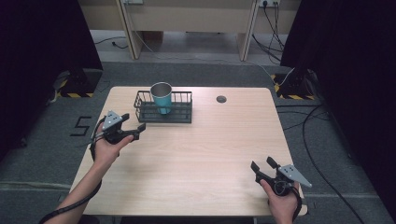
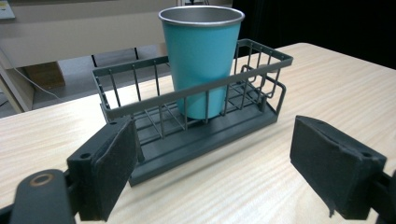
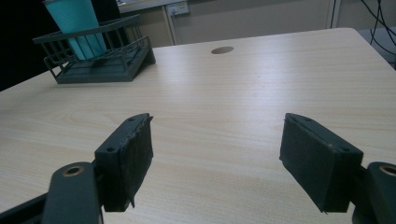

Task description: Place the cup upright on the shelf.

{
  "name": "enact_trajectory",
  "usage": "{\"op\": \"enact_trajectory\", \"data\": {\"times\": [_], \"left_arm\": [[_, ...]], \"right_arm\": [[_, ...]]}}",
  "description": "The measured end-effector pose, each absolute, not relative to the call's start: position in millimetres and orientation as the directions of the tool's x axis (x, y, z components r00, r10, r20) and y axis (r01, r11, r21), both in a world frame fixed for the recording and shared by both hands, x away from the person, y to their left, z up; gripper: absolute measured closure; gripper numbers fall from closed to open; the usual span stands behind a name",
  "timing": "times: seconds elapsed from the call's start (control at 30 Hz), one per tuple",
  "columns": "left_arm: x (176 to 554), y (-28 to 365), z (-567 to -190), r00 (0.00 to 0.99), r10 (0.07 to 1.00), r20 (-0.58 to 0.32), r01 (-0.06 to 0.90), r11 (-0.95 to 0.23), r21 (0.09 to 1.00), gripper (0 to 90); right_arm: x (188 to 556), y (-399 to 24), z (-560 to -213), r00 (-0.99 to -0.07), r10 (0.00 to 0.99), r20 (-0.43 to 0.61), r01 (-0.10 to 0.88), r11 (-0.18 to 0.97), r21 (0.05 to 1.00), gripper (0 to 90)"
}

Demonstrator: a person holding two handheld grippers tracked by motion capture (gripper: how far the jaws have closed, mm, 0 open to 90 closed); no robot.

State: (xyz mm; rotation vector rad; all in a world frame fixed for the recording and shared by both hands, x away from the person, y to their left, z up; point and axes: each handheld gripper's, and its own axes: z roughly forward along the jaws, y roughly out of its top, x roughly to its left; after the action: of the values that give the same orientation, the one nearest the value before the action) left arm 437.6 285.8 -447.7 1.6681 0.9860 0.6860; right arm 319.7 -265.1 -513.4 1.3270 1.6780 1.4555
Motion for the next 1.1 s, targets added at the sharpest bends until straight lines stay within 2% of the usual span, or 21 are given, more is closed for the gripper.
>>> {"op": "enact_trajectory", "data": {"times": [1.1], "left_arm": [[378,317,-495,0.486,0.873,-0.042,0.332,-0.140,0.933,14.4]], "right_arm": [[320,-264,-513,-0.365,0.912,0.186,0.319,-0.065,0.945,26.3]]}}
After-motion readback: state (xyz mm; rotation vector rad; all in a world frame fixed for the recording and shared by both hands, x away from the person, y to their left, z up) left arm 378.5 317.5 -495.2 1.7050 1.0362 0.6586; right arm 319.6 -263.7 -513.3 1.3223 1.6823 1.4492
